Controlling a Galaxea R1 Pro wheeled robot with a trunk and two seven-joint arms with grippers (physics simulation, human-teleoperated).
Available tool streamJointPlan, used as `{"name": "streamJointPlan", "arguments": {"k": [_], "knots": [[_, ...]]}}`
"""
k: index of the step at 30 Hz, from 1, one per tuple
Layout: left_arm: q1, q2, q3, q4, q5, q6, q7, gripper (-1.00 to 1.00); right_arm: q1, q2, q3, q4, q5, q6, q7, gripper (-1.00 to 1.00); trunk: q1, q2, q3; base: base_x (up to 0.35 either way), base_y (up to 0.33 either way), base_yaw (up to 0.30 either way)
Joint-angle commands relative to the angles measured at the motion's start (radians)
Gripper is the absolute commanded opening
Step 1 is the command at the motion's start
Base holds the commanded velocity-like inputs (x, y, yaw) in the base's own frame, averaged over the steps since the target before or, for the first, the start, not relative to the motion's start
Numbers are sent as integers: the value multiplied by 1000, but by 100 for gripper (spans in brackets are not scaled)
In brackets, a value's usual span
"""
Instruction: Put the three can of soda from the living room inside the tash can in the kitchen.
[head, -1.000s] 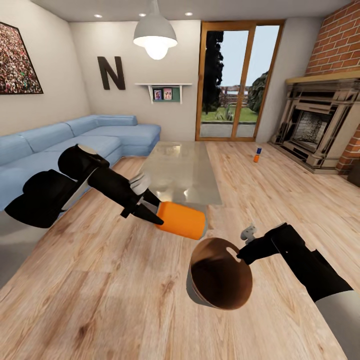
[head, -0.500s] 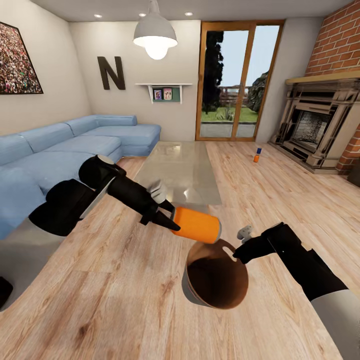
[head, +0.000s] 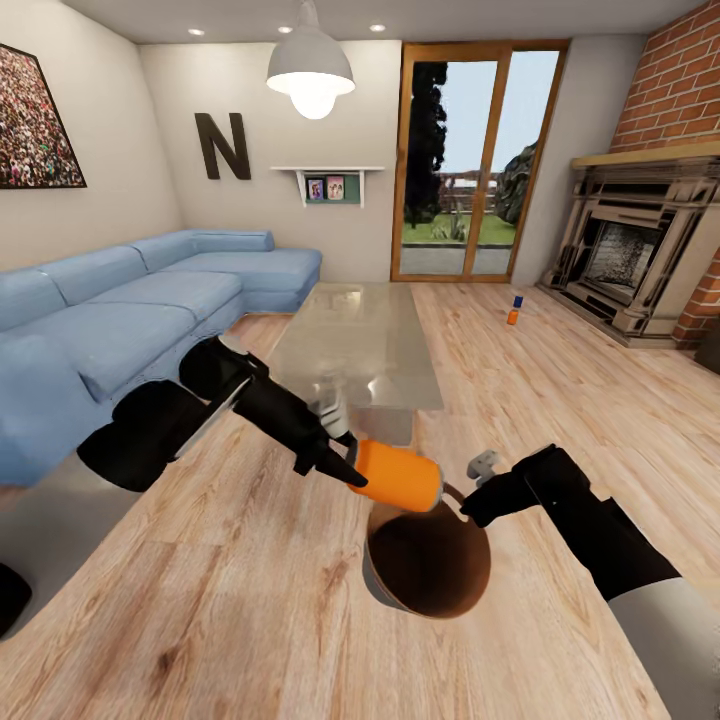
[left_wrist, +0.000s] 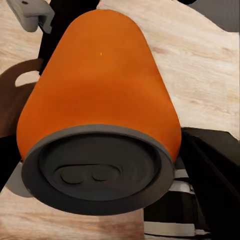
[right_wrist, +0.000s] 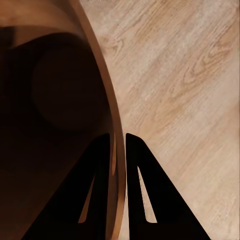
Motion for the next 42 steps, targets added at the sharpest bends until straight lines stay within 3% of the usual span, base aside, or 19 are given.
{"name": "streamJointPlan", "arguments": {"k": [1,4,5,7,9,12,13,16,20,23,31,34,35,37,42], "knots": [[13,-1,-11,2,-18,0,5,-100,-1,4,0,0,-13,9,5,-100,0,0,0,0,0,0],[38,-5,-24,20,-80,0,11,-100,-1,9,0,0,-8,9,5,-100,0,0,0,0,0,0],[48,-16,-31,37,-114,0,13,-100,-1,10,1,0,-7,9,5,-100,0,0,0,0,0,0],[58,-32,-40,56,-143,0,14,-100,-1,11,1,0,-7,9,5,-100,0,0,0,0,0,0],[69,-65,-70,91,-180,0,15,-100,-1,12,1,0,-6,9,5,-100,0,0,0,0,0,0],[73,-109,-102,135,-196,0,16,-100,-1,12,1,0,-5,9,5,-100,0,0,0,0,0,0],[74,-138,-116,161,-200,0,17,-100,-1,12,1,0,-5,9,5,-100,0,0,0,0,0,0],[75,-189,-137,206,-205,0,18,-100,-1,12,1,0,-5,9,5,-100,0,0,0,0,0,0],[76,-246,-167,272,-207,0,25,-100,-1,12,1,0,-5,9,6,-100,0,0,0,0,0,0],[76,-269,-177,311,-209,0,44,-100,-1,11,0,1,-5,9,5,-100,0,0,0,0,0,0],[74,-280,-210,394,-211,0,56,-100,-1,10,2,1,-5,9,7,-100,0,0,0,0,0,0],[74,-281,-211,401,-255,0,56,-100,-1,10,2,1,-5,9,7,-100,0,0,0,0,0,0],[74,-284,-209,412,-310,0,55,-100,-1,10,2,1,-5,9,7,-100,0,0,0,0,0,0],[75,-301,-208,431,-355,0,55,-100,-1,10,3,1,-5,9,7,-100,0,0,0,0,0,0],[74,-323,-208,454,-381,0,54,-100,-1,10,5,1,-4,9,7,-100,0,0,0,0,0,0]]}}
